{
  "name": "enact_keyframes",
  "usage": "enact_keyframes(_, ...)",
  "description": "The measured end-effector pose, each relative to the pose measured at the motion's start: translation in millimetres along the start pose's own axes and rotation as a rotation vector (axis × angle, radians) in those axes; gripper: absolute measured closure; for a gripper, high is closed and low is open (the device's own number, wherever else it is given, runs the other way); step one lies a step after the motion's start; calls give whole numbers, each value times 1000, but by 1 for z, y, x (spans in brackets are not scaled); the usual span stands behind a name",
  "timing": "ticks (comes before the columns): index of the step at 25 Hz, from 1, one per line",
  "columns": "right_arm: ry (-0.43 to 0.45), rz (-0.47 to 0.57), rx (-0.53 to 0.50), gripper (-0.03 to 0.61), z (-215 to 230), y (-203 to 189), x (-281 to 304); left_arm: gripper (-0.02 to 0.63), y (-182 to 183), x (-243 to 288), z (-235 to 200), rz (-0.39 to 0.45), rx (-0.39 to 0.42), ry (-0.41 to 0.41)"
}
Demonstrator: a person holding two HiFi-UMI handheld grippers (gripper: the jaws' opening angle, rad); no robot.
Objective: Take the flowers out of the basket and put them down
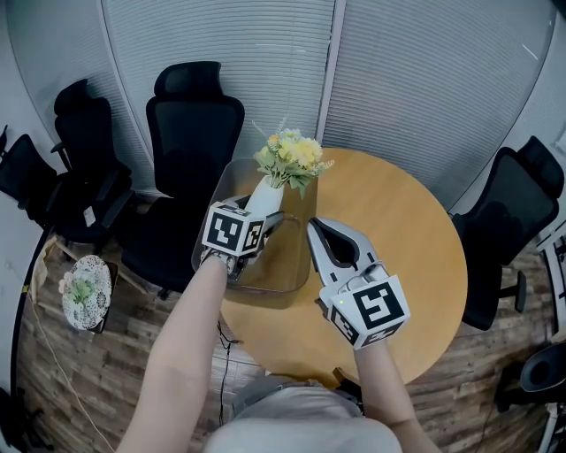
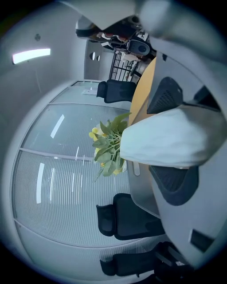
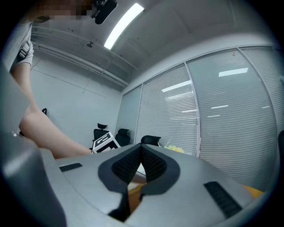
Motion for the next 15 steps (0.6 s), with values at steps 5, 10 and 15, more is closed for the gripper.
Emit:
enact_keyframes(5,-9,0,-2,555,0,0,-2,247,11,-6,4,66,-1,-21)
enact_keyframes(10,-29,9,10,555,3,2,-7,247,21,-12,8,101,12,-26)
enact_keyframes(15,-48,26,15,555,6,5,-16,246,31,-20,18,145,13,-41)
Point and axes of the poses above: the fingertips, and each gripper's own axes: x forward along the fingers, z to its right, y out of its top, the point moved 7 cm from there along -x, backward along the fingers, and after that the axes turned 14 degrees about y, right-handed, at the moved point
